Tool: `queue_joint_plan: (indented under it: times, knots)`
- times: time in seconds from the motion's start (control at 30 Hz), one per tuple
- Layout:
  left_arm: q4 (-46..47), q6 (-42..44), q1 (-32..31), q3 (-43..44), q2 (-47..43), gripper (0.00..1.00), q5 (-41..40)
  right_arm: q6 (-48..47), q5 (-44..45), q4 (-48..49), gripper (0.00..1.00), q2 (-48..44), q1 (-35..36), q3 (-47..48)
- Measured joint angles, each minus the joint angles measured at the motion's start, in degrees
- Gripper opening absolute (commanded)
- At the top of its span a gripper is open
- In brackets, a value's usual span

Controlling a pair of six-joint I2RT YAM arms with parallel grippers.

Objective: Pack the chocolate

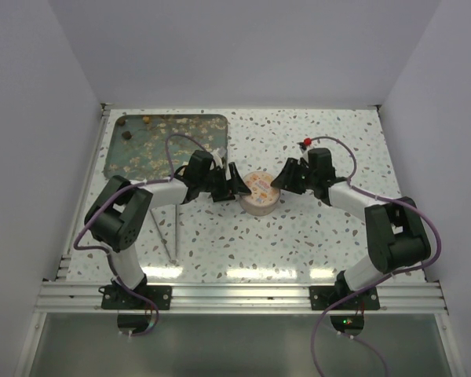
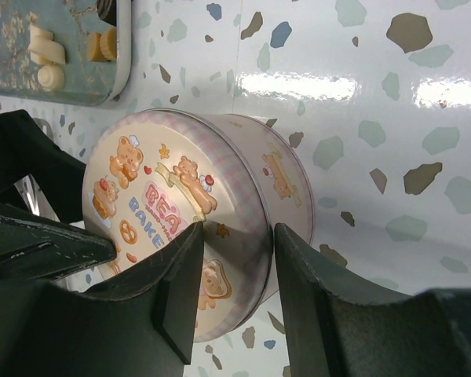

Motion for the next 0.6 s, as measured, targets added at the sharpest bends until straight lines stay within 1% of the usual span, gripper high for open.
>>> queue_joint_plan:
  times: [0.2,0.43,0.6]
  knots:
    - [0.8,-1.5,0.7,-0.2,0.6,0.8,1.6,-1.7,1.2,-1.4,0.46,0.0,0.4,0.9]
    - [3.8,-3.7,1.6,-1.0,2.2,0.79,4.8,-3.6,2.6,-3.1,0.47,0.0,1.1,1.9]
    - [4.4,-4.5,1.8,-1.2,2.4,0.78,5.4,-5.3,4.1,-4.5,0.47,0.0,2.0,2.9]
